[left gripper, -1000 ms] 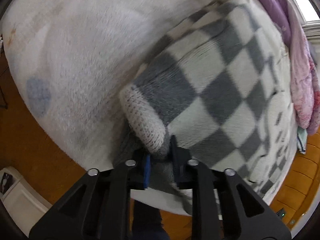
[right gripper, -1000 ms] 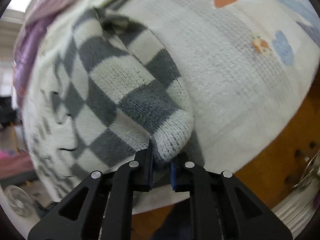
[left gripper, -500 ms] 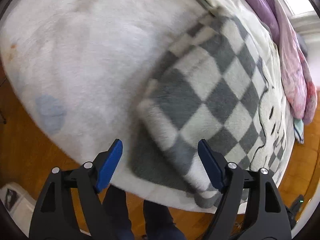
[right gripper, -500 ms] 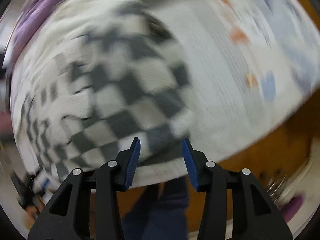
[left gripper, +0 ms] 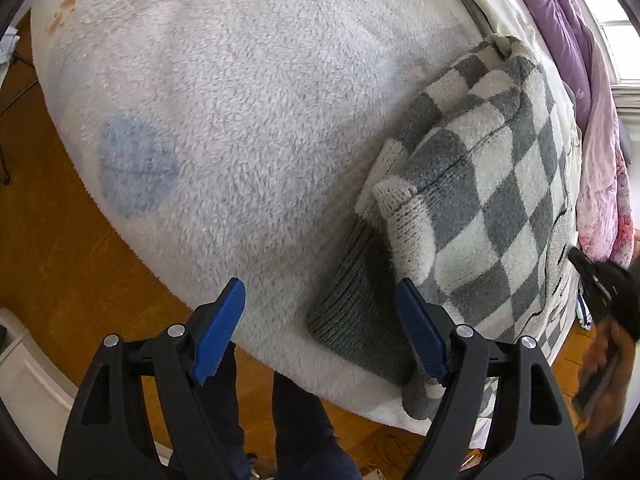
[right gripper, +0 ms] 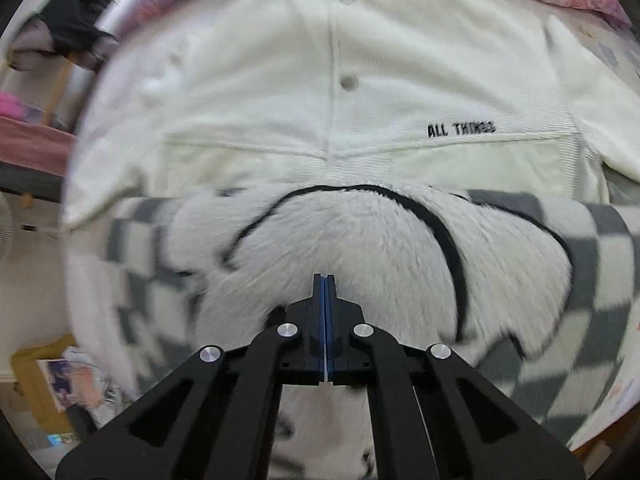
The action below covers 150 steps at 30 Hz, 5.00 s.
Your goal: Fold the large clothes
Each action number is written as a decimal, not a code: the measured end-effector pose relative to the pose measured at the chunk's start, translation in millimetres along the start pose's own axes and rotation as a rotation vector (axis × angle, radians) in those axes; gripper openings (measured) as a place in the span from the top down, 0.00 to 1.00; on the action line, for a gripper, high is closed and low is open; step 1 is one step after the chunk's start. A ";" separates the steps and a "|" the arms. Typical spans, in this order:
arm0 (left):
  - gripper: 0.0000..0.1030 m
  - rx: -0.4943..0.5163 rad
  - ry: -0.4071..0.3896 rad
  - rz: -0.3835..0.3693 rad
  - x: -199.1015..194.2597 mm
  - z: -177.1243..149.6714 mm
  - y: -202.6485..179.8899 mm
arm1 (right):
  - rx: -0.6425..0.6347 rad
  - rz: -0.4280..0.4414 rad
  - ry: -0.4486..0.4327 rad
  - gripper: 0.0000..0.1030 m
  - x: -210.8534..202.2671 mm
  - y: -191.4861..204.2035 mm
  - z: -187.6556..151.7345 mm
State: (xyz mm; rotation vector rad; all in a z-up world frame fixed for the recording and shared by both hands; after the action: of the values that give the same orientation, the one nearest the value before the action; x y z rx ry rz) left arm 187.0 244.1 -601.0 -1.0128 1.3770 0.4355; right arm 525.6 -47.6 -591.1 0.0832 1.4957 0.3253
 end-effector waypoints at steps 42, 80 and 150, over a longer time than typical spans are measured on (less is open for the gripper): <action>0.54 -0.012 0.135 -0.174 63.7 16.8 -23.2 | -0.363 0.065 -0.045 0.65 -13.8 79.5 -212.5; 0.16 -0.075 0.058 -0.356 46.0 24.3 -6.5 | -0.359 0.151 0.040 0.49 28.5 90.9 -234.5; 0.21 0.574 0.039 -0.029 54.1 -154.7 -300.7 | 0.915 0.616 -0.257 0.76 -78.0 -275.6 -365.0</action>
State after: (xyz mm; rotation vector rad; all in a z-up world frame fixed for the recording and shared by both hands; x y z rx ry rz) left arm 339.0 -55.2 -532.8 -0.5671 1.4062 -0.0116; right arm 207.0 -383.9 -615.4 1.2805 1.2280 0.0838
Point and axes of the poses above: each gripper's, at about its wrist camera, not at the fingertips, and x roughly the way its jaws point, y to its left, z to its top, the point moved 1 cm from there along x, roughly the way its jaws point
